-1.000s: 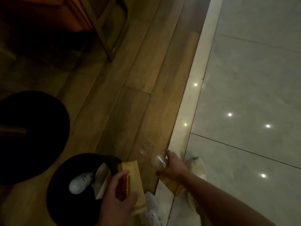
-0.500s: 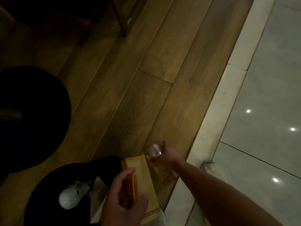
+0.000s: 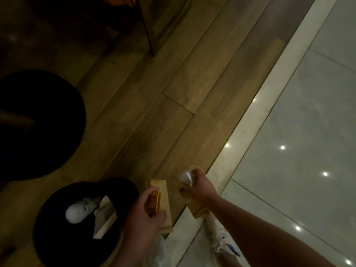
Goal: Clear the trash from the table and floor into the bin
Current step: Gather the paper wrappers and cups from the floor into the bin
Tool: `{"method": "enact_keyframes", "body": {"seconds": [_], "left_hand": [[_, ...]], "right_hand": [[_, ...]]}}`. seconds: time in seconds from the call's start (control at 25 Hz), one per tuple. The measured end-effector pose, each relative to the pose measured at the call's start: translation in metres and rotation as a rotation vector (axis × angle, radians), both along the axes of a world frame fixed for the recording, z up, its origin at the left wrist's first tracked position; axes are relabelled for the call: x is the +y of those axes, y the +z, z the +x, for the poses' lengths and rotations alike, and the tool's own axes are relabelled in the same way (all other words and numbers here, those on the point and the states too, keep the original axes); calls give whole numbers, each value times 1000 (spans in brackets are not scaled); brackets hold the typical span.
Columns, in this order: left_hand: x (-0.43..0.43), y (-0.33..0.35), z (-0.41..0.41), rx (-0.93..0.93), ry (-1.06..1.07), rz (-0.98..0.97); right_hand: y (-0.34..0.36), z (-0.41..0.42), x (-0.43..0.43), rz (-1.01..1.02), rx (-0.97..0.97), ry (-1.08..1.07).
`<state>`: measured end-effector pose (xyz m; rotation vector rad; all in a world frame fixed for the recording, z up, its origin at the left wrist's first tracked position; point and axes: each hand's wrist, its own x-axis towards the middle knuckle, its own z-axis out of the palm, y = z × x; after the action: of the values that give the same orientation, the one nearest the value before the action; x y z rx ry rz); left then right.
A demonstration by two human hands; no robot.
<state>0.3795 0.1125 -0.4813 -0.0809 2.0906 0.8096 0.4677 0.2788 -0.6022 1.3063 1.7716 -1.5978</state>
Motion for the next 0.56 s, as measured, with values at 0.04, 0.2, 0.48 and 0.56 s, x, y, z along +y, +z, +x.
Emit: {"method": "enact_keyframes", "body": {"seconds": [0.04,0.2,0.48,0.56], "left_hand": [[0,14,3,-3,32,-5],[-6,89,22,9,180,0],[-47,188,43,-44,612,9],[-73,200,46,-11,692,-2]], "right_hand": [[21,4,6,12,1,33],[120,13,22,84,-3,292],[251,-24,-4,66,93,711],[267,-41,-25,75,134,795]]}}
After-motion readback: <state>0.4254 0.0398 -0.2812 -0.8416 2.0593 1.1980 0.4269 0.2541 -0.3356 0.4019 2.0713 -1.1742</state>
